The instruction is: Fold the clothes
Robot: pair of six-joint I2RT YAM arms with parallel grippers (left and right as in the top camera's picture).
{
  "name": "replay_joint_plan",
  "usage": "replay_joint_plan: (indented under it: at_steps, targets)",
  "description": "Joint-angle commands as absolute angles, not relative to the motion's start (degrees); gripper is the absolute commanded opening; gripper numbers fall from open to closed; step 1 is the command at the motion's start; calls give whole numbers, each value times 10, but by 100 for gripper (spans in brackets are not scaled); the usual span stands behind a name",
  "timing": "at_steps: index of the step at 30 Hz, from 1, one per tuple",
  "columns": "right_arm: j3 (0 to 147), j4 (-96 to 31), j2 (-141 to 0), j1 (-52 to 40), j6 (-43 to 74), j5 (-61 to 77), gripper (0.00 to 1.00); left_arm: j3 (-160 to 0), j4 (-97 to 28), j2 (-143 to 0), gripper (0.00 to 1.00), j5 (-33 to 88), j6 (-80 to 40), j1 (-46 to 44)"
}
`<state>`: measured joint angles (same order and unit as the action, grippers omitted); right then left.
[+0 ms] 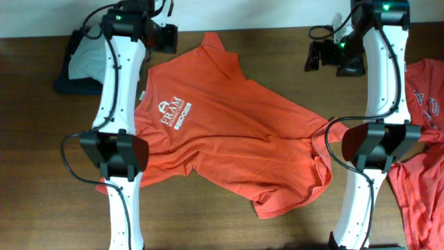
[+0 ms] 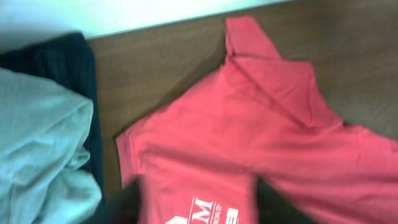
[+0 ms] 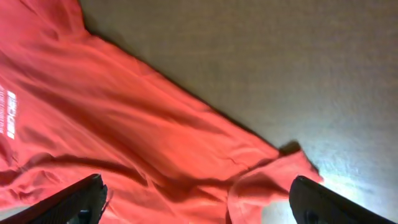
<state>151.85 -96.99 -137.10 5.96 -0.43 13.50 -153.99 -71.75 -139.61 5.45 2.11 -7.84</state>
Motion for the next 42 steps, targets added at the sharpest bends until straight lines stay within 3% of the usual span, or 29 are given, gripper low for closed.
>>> replay_joint_plan:
  at_steps: [1, 5, 11, 15, 25, 28, 42]
  targets:
    - [1502, -974, -1358, 95, 69, 126, 98, -1547, -727, -1387, 99, 67, 15, -71]
    - [1449, -974, -1332, 130, 81, 155, 84, -1547, -728, -1387, 99, 67, 15, -71]
    - [1268, -971, -1268, 148, 100, 61, 84, -1547, -728, -1387, 99, 67, 15, -71]
    - [1184, -931, -1268, 147, 116, 52, 74, -1547, -728, -1387, 99, 66, 15, -71]
    - [995, -734, -1268, 125, 240, 26, 74, -1547, -728, -1387, 99, 67, 15, -71]
    - [987, -729, -1268, 116, 259, -6, 83, -1547, -728, -1387, 99, 66, 15, -71]
    - [972, -795, -1268, 176, 269, -204, 93, -1547, -728, -1387, 99, 67, 15, -71]
